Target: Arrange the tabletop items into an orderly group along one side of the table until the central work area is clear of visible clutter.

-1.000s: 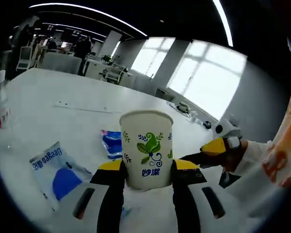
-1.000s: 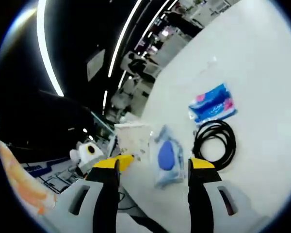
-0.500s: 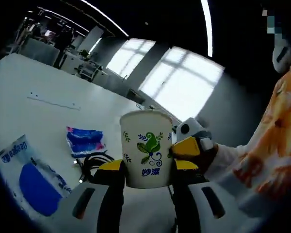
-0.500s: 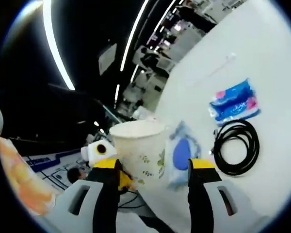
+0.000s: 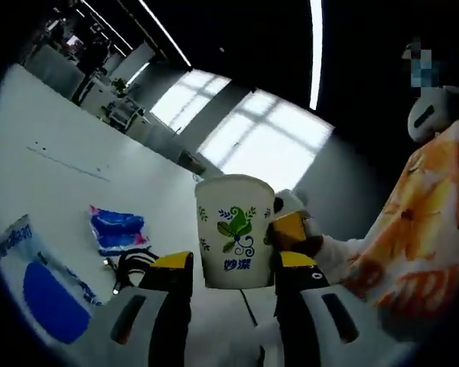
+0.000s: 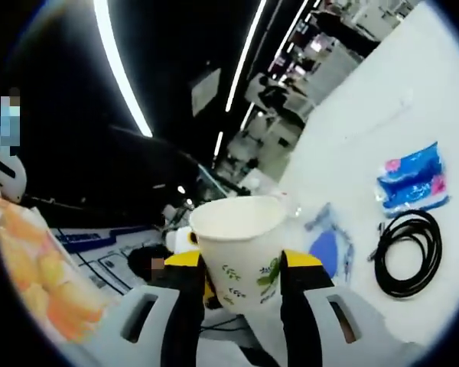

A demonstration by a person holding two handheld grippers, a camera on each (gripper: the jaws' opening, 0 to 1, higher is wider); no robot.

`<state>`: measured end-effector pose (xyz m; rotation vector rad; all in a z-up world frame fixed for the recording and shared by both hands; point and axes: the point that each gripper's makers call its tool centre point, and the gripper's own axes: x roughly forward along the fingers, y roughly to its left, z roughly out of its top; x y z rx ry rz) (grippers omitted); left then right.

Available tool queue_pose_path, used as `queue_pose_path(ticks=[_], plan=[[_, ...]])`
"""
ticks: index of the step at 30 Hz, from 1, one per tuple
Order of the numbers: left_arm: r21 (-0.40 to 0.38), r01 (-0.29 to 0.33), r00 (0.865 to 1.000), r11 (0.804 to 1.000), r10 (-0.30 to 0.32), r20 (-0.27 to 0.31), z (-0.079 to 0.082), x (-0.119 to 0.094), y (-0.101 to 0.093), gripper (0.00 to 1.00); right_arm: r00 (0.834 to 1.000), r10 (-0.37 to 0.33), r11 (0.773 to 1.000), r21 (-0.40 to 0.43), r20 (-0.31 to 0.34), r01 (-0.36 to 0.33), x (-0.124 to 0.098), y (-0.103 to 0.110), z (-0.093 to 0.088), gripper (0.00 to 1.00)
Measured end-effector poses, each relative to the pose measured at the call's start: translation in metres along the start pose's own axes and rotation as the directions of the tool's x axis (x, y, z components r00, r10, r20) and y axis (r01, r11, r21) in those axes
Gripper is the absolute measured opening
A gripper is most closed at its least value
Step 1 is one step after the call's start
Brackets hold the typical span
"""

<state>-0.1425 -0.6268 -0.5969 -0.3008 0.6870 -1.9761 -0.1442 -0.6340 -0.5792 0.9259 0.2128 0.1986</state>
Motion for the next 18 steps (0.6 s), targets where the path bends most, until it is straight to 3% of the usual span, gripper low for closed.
queue_pose_path(ticks=[2,5,7,9,11,12,15,18], plan=[[0.065,-0.053,0.998,0.996,0.055,-0.020,0.000,-0.007,0.009,0.50,0.998,-0.058,0.998,-0.038,0.016,0.058,-0.004,-0.010,0.005,0.37],[0.052,-0.061,0.998,0.997,0.061,0.003,0.013,-0.020,0.009,0.44,0.987,-0.155,0.978,-0.148,-0.034,0.149,-0.013,-0.025,0.002,0.37],[0.091,-0.084,0.996,0.992,0.082,0.034,0.030,-0.028,0.005,0.45,0.967,-0.243,0.933,-0.293,-0.082,0.209,-0.019,-0.036,-0.004,0.37],[0.202,-0.108,0.993,0.973,0.114,-0.019,0.036,-0.031,0.002,0.47,0.952,-0.283,0.896,-0.387,-0.120,0.217,-0.021,-0.040,-0.008,0.37],[0.321,-0.076,0.991,0.944,0.107,-0.079,0.041,-0.026,-0.010,0.44,0.947,-0.284,0.889,-0.410,-0.151,0.202,-0.020,-0.040,-0.013,0.37],[0.359,-0.024,0.992,0.933,0.068,-0.109,0.043,-0.020,-0.022,0.40,0.948,-0.279,0.893,-0.405,-0.151,0.199,-0.018,-0.038,-0.013,0.37],[0.414,0.068,0.980,0.908,0.018,-0.200,0.041,-0.003,-0.044,0.34,0.942,-0.293,0.887,-0.415,-0.162,0.204,-0.014,-0.042,-0.012,0.37],[0.432,0.095,0.969,0.897,0.016,-0.246,0.038,0.012,-0.049,0.35,0.927,-0.318,0.840,-0.513,-0.198,0.178,-0.010,-0.040,-0.014,0.37]])
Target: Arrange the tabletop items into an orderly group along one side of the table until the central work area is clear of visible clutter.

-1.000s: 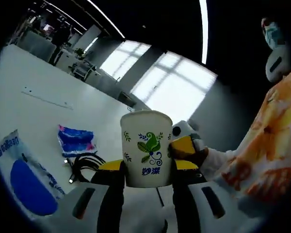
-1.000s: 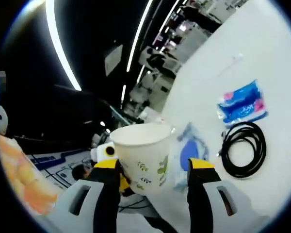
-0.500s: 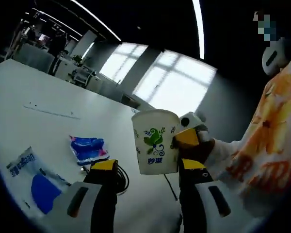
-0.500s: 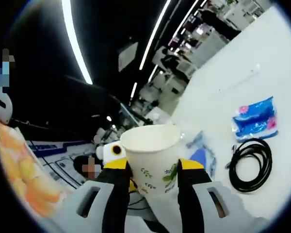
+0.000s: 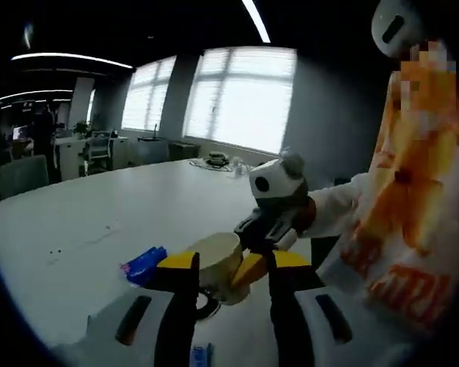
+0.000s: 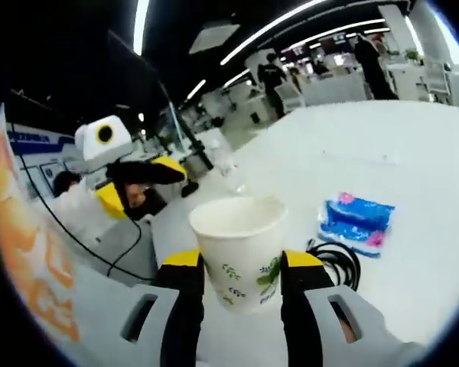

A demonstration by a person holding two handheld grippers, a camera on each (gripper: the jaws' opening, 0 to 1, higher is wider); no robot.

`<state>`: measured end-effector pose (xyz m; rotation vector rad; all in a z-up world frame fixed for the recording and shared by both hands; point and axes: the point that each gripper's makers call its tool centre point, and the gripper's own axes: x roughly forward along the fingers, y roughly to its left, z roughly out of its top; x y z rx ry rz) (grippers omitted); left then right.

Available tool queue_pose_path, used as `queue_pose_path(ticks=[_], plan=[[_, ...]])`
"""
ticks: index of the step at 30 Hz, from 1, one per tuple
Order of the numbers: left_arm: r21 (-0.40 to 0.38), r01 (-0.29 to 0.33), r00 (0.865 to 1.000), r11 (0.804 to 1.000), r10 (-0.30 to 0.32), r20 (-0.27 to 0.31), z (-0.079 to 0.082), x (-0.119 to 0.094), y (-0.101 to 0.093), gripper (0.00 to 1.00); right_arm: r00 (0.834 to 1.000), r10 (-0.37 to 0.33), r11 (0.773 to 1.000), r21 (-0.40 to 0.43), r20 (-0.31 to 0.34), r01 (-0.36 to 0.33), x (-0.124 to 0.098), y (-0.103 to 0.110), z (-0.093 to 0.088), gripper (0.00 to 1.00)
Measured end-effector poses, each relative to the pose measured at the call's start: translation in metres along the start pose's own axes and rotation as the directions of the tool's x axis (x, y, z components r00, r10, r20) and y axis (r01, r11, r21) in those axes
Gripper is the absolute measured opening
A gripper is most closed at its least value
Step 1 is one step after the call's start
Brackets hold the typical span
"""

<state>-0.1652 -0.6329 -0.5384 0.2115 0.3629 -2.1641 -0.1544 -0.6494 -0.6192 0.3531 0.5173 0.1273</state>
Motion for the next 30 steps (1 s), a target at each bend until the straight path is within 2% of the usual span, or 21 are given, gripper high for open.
queue_pose_path(ticks=[3,4,8,9,11,12,13,14,15,19,21,23,26,27,29,30], plan=[[-0.056,0.061,0.998,0.997,-0.061,-0.003,0.005,0.015,-0.007,0.38,1.000,-0.021,0.996,-0.088,-0.021,0.019,0.002,0.002,0.003,0.38],[-0.064,0.055,0.998,0.996,-0.057,-0.021,0.003,0.017,-0.004,0.37,0.999,-0.028,0.994,-0.108,-0.031,0.024,0.002,0.003,0.003,0.38],[-0.018,0.049,0.988,0.999,-0.051,-0.144,-0.015,0.021,-0.003,0.22,0.998,-0.058,0.977,-0.207,-0.039,0.049,0.000,0.004,0.006,0.37],[-0.004,0.042,0.988,0.999,-0.043,-0.150,-0.017,0.023,-0.003,0.17,0.997,-0.063,0.973,-0.223,-0.037,0.053,-0.001,0.005,0.007,0.37],[-0.026,0.036,0.986,0.999,-0.040,-0.160,-0.021,0.022,-0.004,0.08,0.997,-0.062,0.964,-0.262,-0.052,0.046,0.000,0.007,0.006,0.37],[-0.031,0.035,0.989,0.999,-0.039,-0.140,-0.020,0.022,-0.002,0.00,0.995,-0.072,0.953,-0.300,-0.070,0.048,0.001,0.007,0.003,0.38],[-0.041,0.034,0.989,0.999,-0.039,-0.140,-0.021,0.021,-0.001,0.00,0.994,-0.077,0.947,-0.317,-0.082,0.047,0.002,0.008,0.001,0.38],[-0.084,0.016,0.989,0.996,-0.028,-0.148,-0.024,0.018,0.000,0.00,0.993,-0.075,0.940,-0.338,-0.087,0.042,0.003,0.009,0.000,0.38],[-0.079,0.019,0.988,0.997,-0.031,-0.150,-0.024,0.018,0.000,0.00,0.994,-0.079,0.942,-0.331,-0.081,0.048,0.006,0.009,0.000,0.38],[-0.012,-0.026,0.987,1.000,0.024,-0.159,-0.026,0.011,0.002,0.00,0.995,-0.060,0.950,-0.309,-0.079,0.033,0.009,0.012,0.000,0.38],[-0.019,-0.069,0.985,0.997,0.065,-0.161,-0.026,0.005,0.009,0.00,0.995,-0.058,0.953,-0.303,-0.087,0.029,0.012,0.012,-0.001,0.37],[-0.006,-0.125,0.980,0.992,0.123,-0.155,-0.026,-0.003,0.022,0.00,0.993,-0.066,0.951,-0.306,-0.099,0.032,0.012,0.010,-0.005,0.42],[0.009,-0.212,0.963,0.977,0.210,-0.168,-0.028,-0.020,0.046,0.00,0.992,-0.079,0.955,-0.294,-0.098,0.047,0.008,0.006,-0.010,0.50],[0.025,-0.266,0.946,0.964,0.266,-0.183,-0.031,-0.030,0.061,0.00,0.992,-0.078,0.961,-0.271,-0.098,0.049,0.005,0.006,-0.013,0.51],[0.037,-0.321,0.922,0.946,0.321,-0.215,-0.039,-0.045,0.080,0.00,0.992,-0.080,0.971,-0.235,-0.101,0.055,0.000,0.003,-0.020,0.51],[0.041,-0.362,0.905,0.931,0.362,-0.225,-0.042,-0.051,0.090,0.00,0.991,-0.089,0.972,-0.227,-0.105,0.063,-0.002,0.001,-0.023,0.51]])
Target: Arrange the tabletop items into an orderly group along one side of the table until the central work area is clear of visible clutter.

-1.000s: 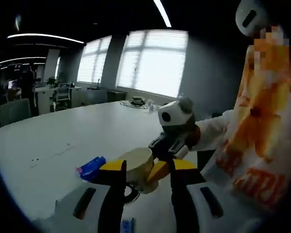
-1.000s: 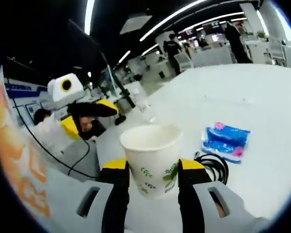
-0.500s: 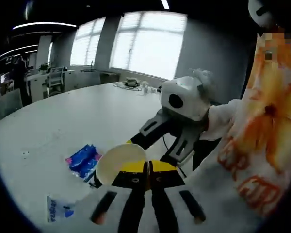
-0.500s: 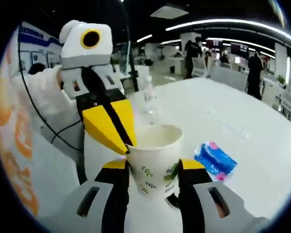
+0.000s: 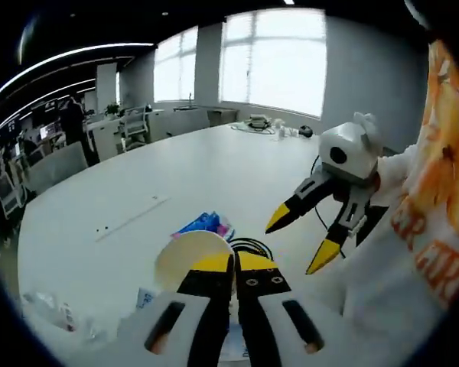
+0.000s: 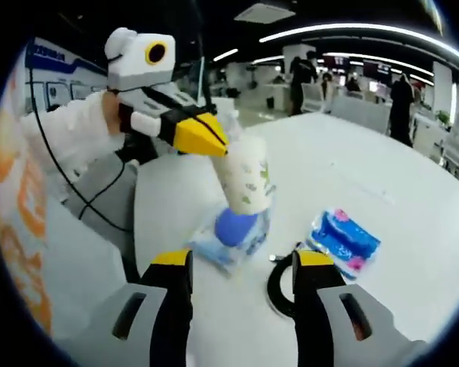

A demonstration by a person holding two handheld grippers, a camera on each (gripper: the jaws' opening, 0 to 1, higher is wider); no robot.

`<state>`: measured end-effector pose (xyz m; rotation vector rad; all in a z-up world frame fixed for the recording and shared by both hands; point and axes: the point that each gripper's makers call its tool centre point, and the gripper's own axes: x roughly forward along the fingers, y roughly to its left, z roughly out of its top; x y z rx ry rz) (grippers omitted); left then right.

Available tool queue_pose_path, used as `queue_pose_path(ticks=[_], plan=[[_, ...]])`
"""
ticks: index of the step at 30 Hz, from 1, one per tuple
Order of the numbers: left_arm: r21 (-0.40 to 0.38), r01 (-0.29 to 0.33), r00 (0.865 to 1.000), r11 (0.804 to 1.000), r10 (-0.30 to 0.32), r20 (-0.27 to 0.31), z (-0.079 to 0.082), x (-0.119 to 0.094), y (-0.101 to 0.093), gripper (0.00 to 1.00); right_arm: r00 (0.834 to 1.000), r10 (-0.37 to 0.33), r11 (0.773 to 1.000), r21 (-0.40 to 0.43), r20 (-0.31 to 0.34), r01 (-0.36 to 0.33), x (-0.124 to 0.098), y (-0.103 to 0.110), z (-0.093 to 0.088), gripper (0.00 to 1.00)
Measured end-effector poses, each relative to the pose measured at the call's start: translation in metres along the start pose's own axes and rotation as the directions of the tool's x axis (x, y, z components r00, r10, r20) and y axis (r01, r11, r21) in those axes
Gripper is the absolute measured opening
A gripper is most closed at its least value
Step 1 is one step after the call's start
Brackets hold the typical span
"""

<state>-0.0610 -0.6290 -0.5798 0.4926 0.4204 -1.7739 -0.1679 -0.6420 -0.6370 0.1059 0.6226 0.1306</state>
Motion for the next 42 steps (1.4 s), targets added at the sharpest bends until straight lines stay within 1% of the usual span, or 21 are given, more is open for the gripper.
queue_pose_path(ticks=[1,2,4,6,7,8,10,12,13,14,16,18,21,23,25,29,31,35,36,37,42], plan=[[-0.004,-0.040,0.999,0.999,0.040,-0.004,-0.004,-0.002,0.012,0.00,1.000,-0.006,1.000,0.006,-0.009,0.006,-0.001,-0.001,-0.004,0.51],[-0.017,-0.056,0.998,0.998,0.056,-0.004,-0.007,-0.004,0.023,0.00,1.000,-0.012,1.000,0.010,-0.016,0.012,-0.003,-0.003,-0.008,0.51],[-0.039,-0.125,0.992,0.991,0.124,-0.035,-0.017,-0.009,0.048,0.00,1.000,-0.022,0.999,0.027,-0.021,0.023,-0.007,-0.005,-0.012,0.51],[-0.033,-0.146,0.987,0.989,0.143,-0.069,-0.025,-0.013,0.063,0.00,0.999,-0.029,0.999,0.041,-0.017,0.030,-0.010,-0.007,-0.013,0.51],[-0.018,-0.155,0.983,0.988,0.153,-0.102,-0.031,-0.014,0.070,0.00,0.999,-0.032,0.998,0.047,-0.014,0.033,-0.010,-0.009,-0.013,0.51],[0.029,-0.179,0.974,0.983,0.181,-0.136,-0.036,-0.016,0.081,0.00,0.999,-0.035,0.998,0.057,-0.014,0.036,-0.011,-0.011,-0.014,0.51],[0.072,-0.190,0.965,0.979,0.200,-0.170,-0.042,-0.016,0.095,0.00,0.999,-0.033,0.998,0.062,-0.018,0.034,-0.011,-0.010,-0.016,0.50],[0.087,-0.197,0.961,0.977,0.210,-0.180,-0.044,-0.014,0.103,0.00,0.999,-0.037,0.997,0.062,-0.026,0.038,-0.011,-0.011,-0.019,0.50],[0.098,-0.213,0.955,0.972,0.228,-0.189,-0.047,-0.011,0.110,0.00,0.999,-0.038,0.997,0.065,-0.032,0.040,-0.011,-0.011,-0.022,0.50],[0.128,-0.219,0.942,0.967,0.244,-0.229,-0.054,-0.010,0.116,0.00,0.999,-0.038,0.997,0.071,-0.035,0.041,-0.011,-0.011,-0.023,0.51],[0.190,-0.241,0.922,0.952,0.285,-0.263,-0.064,-0.004,0.127,0.00,0.998,-0.040,0.996,0.084,-0.038,0.043,-0.011,-0.011,-0.026,0.51],[0.188,-0.235,0.917,0.954,0.282,-0.281,-0.071,0.003,0.130,0.00,0.998,-0.041,0.994,0.096,-0.046,0.046,-0.012,-0.011,-0.030,0.50],[0.220,-0.269,0.894,0.938,0.328,-0.305,-0.081,0.011,0.139,0.00,0.997,-0.043,0.993,0.108,-0.062,0.049,-0.011,-0.011,-0.036,0.50],[0.229,-0.270,0.895,0.935,0.331,-0.298,-0.084,0.019,0.141,0.00,0.996,-0.045,0.991,0.119,-0.075,0.054,-0.011,-0.012,-0.038,0.50],[0.215,-0.253,0.900,0.943,0.312,-0.306,-0.089,0.026,0.142,0.00,0.996,-0.047,0.991,0.124,-0.081,0.057,-0.011,-0.014,-0.039,0.50],[0.205,-0.258,0.889,0.944,0.315,-0.332,-0.098,0.031,0.150,0.00,0.994,-0.052,0.989,0.132,-0.097,0.065,-0.009,-0.019,-0.041,0.49],[0.190,-0.266,0.889,0.945,0.317,-0.331,-0.100,0.031,0.154,0.00,0.994,-0.055,0.987,0.142,-0.099,0.069,-0.009,-0.021,-0.041,0.49],[0.139,-0.320,0.878,0.937,0.348,-0.329,-0.104,0.027,0.169,0.00,0.992,-0.056,0.985,0.155,-0.110,0.073,-0.005,-0.024,-0.041,0.48],[0.128,-0.323,0.880,0.938,0.348,-0.324,-0.105,0.027,0.172,0.00,0.992,-0.054,0.985,0.156,-0.115,0.071,-0.003,-0.025,-0.041,0.48],[0.115,-0.327,0.881,0.938,0.346,-0.322,-0.105,0.027,0.172,0.00,0.992,-0.052,0.985,0.157,-0.117,0.070,-0.002,-0.025,-0.041,0.48],[0.091,-0.364,0.868,0.927,0.373,-0.329,-0.112,0.023,0.177,0.00,0.992,-0.031,0.985,0.166,-0.125,0.052,0.006,-0.022,-0.039,0.48]])
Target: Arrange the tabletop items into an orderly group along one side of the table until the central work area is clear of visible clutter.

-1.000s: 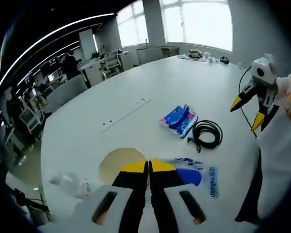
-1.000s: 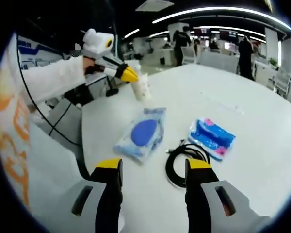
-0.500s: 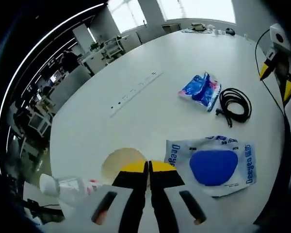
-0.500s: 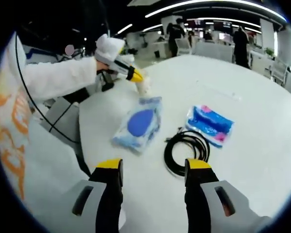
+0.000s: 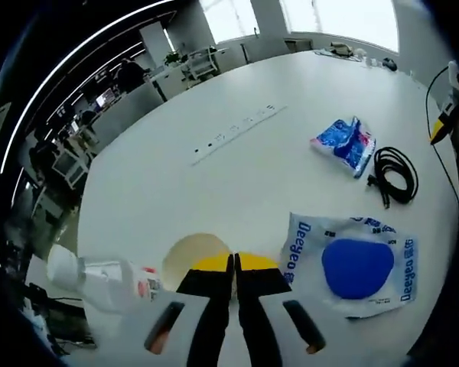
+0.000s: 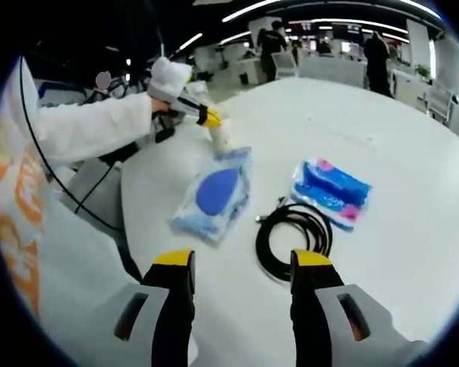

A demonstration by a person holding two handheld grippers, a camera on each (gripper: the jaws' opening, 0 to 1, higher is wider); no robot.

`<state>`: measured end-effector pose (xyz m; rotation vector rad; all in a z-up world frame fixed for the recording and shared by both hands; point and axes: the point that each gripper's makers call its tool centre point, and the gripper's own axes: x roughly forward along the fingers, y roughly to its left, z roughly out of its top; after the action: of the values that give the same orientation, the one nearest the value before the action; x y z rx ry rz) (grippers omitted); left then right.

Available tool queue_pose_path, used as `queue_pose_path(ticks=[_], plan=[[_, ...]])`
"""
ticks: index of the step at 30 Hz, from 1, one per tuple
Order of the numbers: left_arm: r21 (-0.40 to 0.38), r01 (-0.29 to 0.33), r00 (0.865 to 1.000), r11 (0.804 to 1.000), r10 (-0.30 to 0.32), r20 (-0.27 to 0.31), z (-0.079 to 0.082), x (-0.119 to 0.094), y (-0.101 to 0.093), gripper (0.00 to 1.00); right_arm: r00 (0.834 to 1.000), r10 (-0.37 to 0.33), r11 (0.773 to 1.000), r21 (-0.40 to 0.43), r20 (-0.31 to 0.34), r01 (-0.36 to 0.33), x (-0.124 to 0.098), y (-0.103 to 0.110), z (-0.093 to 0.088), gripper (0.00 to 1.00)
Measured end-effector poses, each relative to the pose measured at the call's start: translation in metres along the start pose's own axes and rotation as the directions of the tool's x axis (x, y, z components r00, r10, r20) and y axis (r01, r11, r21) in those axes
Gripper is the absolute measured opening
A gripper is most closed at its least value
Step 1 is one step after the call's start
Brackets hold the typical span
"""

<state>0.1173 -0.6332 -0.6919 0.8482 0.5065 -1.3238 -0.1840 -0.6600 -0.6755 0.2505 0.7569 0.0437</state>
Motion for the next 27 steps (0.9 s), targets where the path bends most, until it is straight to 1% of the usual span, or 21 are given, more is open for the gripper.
queue_pose_path(ticks=[4,5,7,9,13,15,16,17,19,21,23,25,26,27], plan=[[-0.039,0.003,1.000,0.999,-0.003,0.008,-0.004,0.003,-0.001,0.00,1.000,0.019,1.000,-0.012,-0.007,-0.019,0.004,0.004,0.002,0.48],[-0.052,0.003,1.000,0.999,-0.001,0.023,-0.002,0.003,0.000,0.00,1.000,0.021,1.000,-0.014,-0.008,-0.021,0.004,0.004,0.002,0.48],[-0.075,-0.004,1.000,0.997,0.006,0.027,-0.001,0.003,0.001,0.00,1.000,0.023,1.000,-0.017,-0.011,-0.023,0.005,0.003,0.003,0.48],[-0.086,0.003,0.999,0.996,0.000,0.033,-0.001,0.004,-0.001,0.00,1.000,0.024,1.000,-0.017,-0.010,-0.024,0.005,0.002,0.003,0.48],[-0.111,-0.014,0.999,0.994,0.017,0.029,-0.002,0.003,0.001,0.00,1.000,0.022,1.000,-0.015,-0.012,-0.022,0.004,0.000,0.002,0.48],[-0.139,-0.013,0.999,0.990,0.017,0.029,-0.002,0.003,0.001,0.00,1.000,0.020,1.000,-0.013,-0.011,-0.021,0.003,0.000,0.001,0.48],[-0.154,-0.013,1.000,0.988,0.016,0.022,-0.003,0.003,0.001,0.02,1.000,0.021,1.000,-0.011,-0.009,-0.021,0.002,0.000,0.001,0.48],[-0.164,-0.016,1.000,0.986,0.019,0.018,-0.004,0.002,0.002,0.07,1.000,0.021,1.000,-0.008,-0.007,-0.021,0.001,0.000,0.001,0.48],[-0.170,-0.043,0.998,0.985,0.049,0.028,-0.001,-0.002,0.006,0.20,1.000,0.018,1.000,-0.007,-0.005,-0.019,0.000,0.001,0.000,0.48],[-0.173,-0.056,0.997,0.983,0.065,0.044,0.003,-0.007,0.007,0.25,1.000,0.017,1.000,0.000,-0.002,-0.017,-0.001,0.002,-0.002,0.49],[-0.181,-0.062,0.993,0.981,0.079,0.084,0.011,-0.015,0.007,0.34,1.000,0.018,1.000,0.004,0.001,-0.018,-0.001,0.003,-0.003,0.49],[-0.194,-0.070,0.991,0.979,0.091,0.101,0.014,-0.022,0.007,0.42,1.000,0.019,1.000,0.004,0.002,-0.019,-0.001,0.004,-0.004,0.49],[-0.200,-0.068,0.990,0.977,0.091,0.105,0.015,-0.026,0.005,0.44,1.000,0.023,1.000,0.003,0.002,-0.023,0.000,0.005,-0.004,0.49],[-0.213,-0.066,0.992,0.975,0.088,0.095,0.013,-0.028,0.004,0.46,1.000,0.026,1.000,0.003,0.002,-0.026,0.000,0.007,-0.004,0.50]])
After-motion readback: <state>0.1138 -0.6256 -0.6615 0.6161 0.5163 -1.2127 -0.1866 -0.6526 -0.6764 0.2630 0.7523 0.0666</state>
